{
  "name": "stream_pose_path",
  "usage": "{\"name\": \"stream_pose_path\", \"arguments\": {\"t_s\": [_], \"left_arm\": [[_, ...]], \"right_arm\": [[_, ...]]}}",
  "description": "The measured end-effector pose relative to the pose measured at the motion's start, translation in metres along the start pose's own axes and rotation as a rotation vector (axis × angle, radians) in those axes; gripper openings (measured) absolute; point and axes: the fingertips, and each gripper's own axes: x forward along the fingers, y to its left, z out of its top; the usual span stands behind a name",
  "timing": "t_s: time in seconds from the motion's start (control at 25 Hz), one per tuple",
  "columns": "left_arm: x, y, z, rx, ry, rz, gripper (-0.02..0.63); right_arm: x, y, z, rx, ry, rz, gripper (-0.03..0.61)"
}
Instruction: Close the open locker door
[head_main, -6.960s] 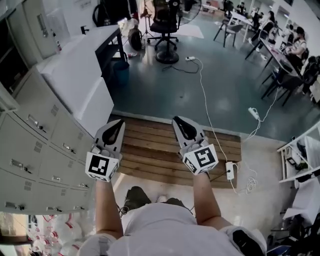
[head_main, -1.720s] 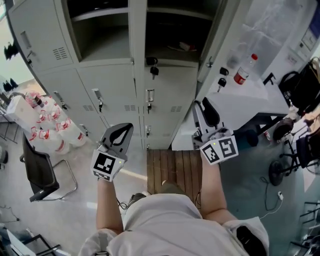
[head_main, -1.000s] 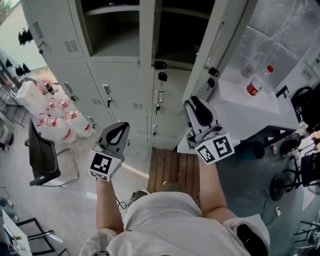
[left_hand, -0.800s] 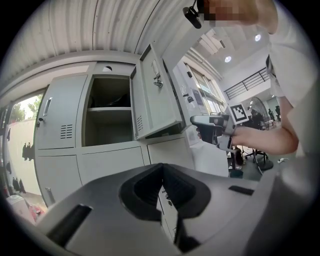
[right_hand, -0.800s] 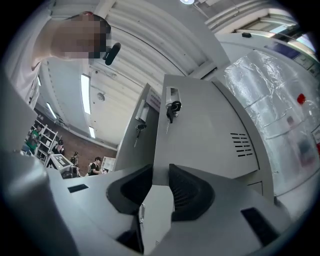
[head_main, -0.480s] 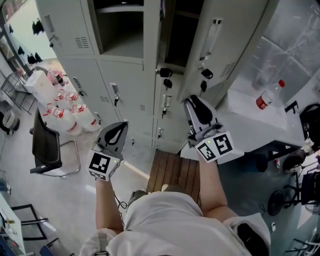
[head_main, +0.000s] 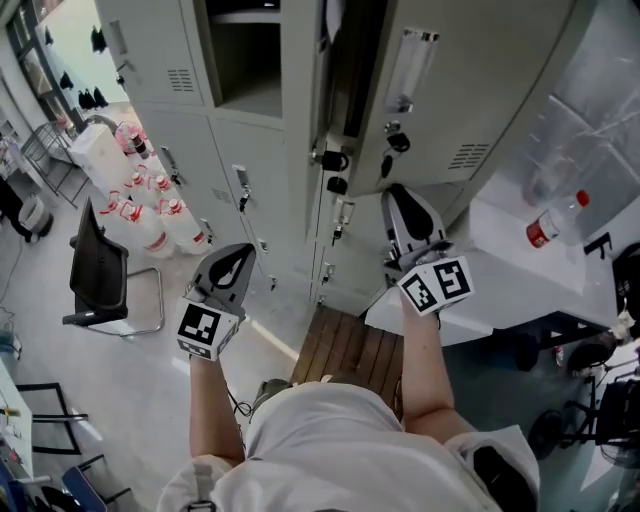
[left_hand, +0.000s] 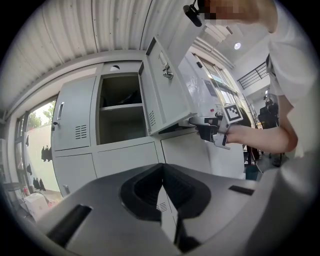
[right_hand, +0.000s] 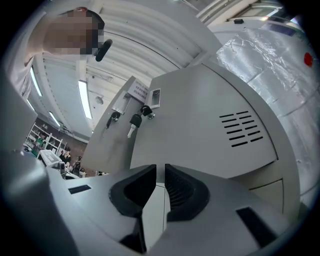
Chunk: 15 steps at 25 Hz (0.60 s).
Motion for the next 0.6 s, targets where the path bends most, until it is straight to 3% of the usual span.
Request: {"name": "stream_pose_path", "arguments": {"t_s": [0.6], "left_arm": [[0.013,0.000,-0.008,-0.014,0.048,0.103,0.003]], "right_arm": [[0.020,-0.057,-0.010,0.083,-0.010,0.010,0.064]]}}
